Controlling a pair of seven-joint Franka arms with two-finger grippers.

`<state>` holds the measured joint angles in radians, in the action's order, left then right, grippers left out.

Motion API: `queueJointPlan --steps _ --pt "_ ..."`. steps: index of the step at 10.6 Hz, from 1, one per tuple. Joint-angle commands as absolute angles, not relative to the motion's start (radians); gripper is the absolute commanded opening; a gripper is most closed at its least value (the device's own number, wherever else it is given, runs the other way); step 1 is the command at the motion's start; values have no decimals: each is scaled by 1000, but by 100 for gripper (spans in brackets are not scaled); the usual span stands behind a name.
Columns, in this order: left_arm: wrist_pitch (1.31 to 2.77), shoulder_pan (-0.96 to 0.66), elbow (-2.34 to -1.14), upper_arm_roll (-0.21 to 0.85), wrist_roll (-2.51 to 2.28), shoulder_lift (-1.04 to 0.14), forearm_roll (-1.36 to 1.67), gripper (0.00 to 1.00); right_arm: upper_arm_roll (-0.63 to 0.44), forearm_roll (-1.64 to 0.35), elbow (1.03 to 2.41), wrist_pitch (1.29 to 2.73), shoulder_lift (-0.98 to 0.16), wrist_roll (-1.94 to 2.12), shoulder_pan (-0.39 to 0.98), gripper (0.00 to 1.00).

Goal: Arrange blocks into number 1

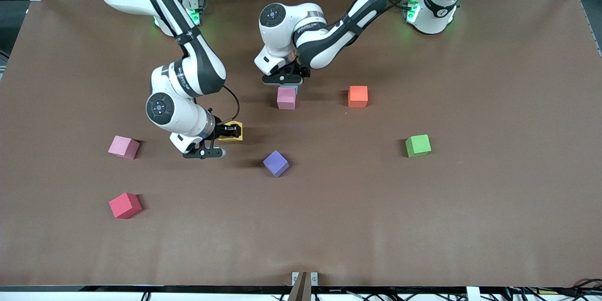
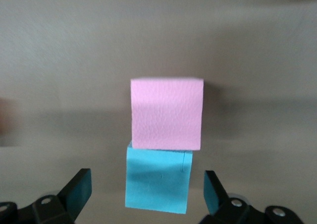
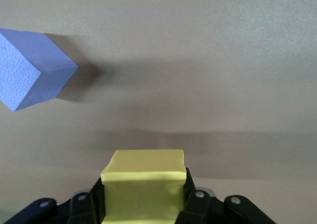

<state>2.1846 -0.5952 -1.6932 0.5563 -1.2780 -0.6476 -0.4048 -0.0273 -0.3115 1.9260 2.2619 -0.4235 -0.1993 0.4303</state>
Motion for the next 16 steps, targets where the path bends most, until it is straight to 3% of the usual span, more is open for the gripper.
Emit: queueJointPlan --steps 1,3,6,8,13,16 --pt "2128 -514 -1738 558 -1244 -533 -357 100 -26 -328 1957 2263 -390 -228 445 37" --pt "2125 -371 -1828 618 -1156 -485 -354 100 -26 -330 1957 2272 -394 -282 474 37" --pt "2126 155 -2001 990 -976 -482 -328 100 -26 -328 1956 2319 -402 -429 558 37" --pt "2141 360 -2107 1132 -976 -483 -426 100 -28 -327 1956 2354 -405 -544 630 37" --pt "2313 426 -2285 1137 -1035 -479 -521 100 -29 -322 1912 2393 -465 -689 713 37" --pt "2342 428 -2312 1134 -1092 -495 -591 100 -31 -305 1890 2428 -506 -689 742 39"
